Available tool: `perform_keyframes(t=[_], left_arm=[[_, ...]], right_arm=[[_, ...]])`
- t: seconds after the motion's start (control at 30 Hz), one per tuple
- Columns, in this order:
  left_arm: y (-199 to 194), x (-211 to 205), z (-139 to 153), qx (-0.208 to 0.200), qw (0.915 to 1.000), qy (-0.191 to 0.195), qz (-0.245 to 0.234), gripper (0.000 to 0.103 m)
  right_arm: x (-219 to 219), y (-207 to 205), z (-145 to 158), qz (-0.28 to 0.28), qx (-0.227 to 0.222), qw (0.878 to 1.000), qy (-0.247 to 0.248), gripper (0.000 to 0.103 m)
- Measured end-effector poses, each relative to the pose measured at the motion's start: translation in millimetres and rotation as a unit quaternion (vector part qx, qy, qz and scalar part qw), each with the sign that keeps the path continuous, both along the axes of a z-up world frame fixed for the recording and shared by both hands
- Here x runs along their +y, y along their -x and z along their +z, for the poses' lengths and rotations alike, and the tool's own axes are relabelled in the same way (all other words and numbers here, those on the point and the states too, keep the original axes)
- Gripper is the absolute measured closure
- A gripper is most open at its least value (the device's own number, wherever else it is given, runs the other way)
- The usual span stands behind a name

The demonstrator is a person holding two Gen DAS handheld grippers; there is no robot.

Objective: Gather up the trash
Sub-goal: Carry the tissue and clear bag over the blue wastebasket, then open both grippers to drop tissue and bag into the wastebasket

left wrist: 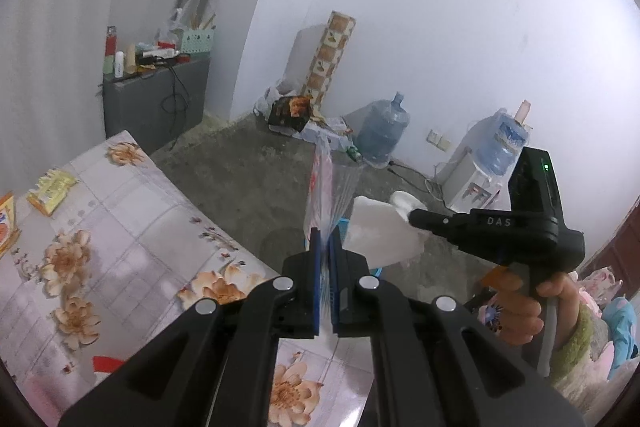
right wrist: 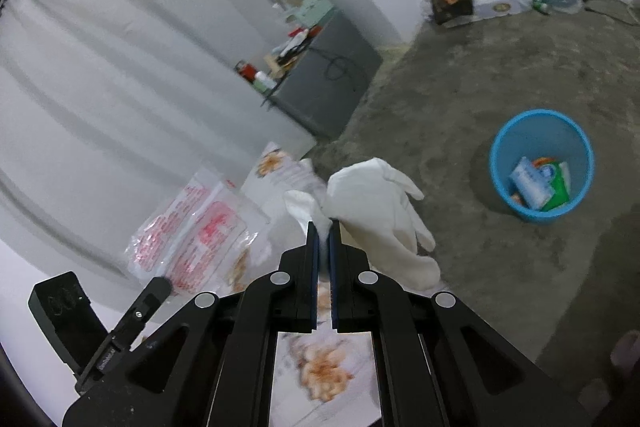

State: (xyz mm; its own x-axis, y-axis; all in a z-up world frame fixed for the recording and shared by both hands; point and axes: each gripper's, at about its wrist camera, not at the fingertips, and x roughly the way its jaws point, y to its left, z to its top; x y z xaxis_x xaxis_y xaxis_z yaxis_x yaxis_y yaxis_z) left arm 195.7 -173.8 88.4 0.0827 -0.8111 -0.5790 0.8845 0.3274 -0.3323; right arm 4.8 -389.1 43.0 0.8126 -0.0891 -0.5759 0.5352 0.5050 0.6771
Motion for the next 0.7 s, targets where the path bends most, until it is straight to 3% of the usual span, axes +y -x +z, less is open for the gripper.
perform_keyframes(t=[0.27,0.53,0.7], left_arm=[[25.1,-85.0,-26.1,0.009,0.9984,-0.044,-0.035,0.100],[54.6,-215.9,-83.1,0.049,0.9896,-0.109,-0.080,0.099],[62.9,-294.4,-129.4,0.053,0.9848,-0.136,-0.094,0.099]], right_arm=[[-65.9,46.9,-50.5,-0.062,0.011,0.997,-0.036,0.100],[-145.5,74.7,-140.3,-0.115,0.027,0.987,-0.107,0.100],[-191.3,77.2,-204.5,-0.147,0.026,0.973,-0.176,0.098]])
